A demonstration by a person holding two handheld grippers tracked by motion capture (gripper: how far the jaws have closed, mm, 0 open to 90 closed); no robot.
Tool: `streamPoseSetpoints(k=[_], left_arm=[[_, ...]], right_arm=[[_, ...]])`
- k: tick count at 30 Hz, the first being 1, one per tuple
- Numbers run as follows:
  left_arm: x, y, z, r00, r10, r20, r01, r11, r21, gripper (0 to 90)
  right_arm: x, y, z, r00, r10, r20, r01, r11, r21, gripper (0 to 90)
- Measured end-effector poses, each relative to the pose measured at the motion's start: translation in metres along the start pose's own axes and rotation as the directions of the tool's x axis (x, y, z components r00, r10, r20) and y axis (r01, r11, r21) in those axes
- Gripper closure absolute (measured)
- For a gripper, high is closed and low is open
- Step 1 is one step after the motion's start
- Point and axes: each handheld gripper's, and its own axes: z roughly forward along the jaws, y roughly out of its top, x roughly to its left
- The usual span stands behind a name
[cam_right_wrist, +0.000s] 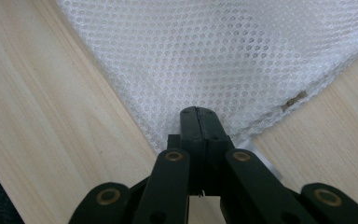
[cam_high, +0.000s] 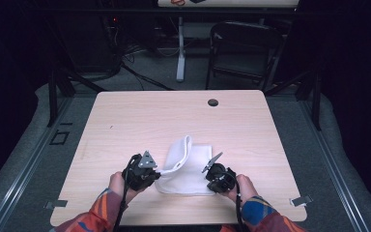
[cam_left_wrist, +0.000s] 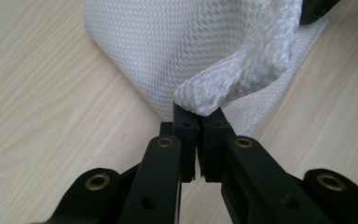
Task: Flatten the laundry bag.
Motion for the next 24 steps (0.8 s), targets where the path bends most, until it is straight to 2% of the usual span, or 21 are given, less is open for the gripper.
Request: streamPoseSetpoints(k=[5,7,9,13,20,24], left_arm=[[0.004,-0.005,0.001,0.9998,-0.010,0.020,0.009,0.9990,0.044,86.8],[0.005,-0.007,0.000,0.9999,-0.014,0.008,0.014,0.9982,0.058,86.6],[0.008,-0.009,-0.001,0.9997,-0.025,0.003,0.024,0.9977,0.063,86.6],[0.013,-0.012,-0.001,0.9992,-0.041,-0.002,0.041,0.9959,0.081,86.1],[0.013,-0.013,0.000,0.9990,-0.044,0.007,0.043,0.9932,0.108,84.8],[0.015,-0.018,-0.003,0.9987,-0.047,0.021,0.044,0.9901,0.133,80.3]], right_arm=[[-0.001,-0.001,0.000,1.0000,0.005,0.002,-0.005,1.000,-0.001,90.0],[-0.002,0.000,-0.001,1.0000,0.001,0.002,-0.001,1.000,0.005,90.0],[-0.002,-0.001,-0.001,0.9997,0.004,0.023,-0.005,1.000,0.007,90.0],[-0.008,-0.003,-0.002,0.9997,0.019,0.018,-0.019,1.000,0.004,90.0],[-0.010,-0.004,-0.002,0.9995,0.022,0.022,-0.022,1.000,0.005,90.0],[-0.013,-0.005,-0.003,0.9995,0.021,0.021,-0.021,1.000,0.013,90.0]])
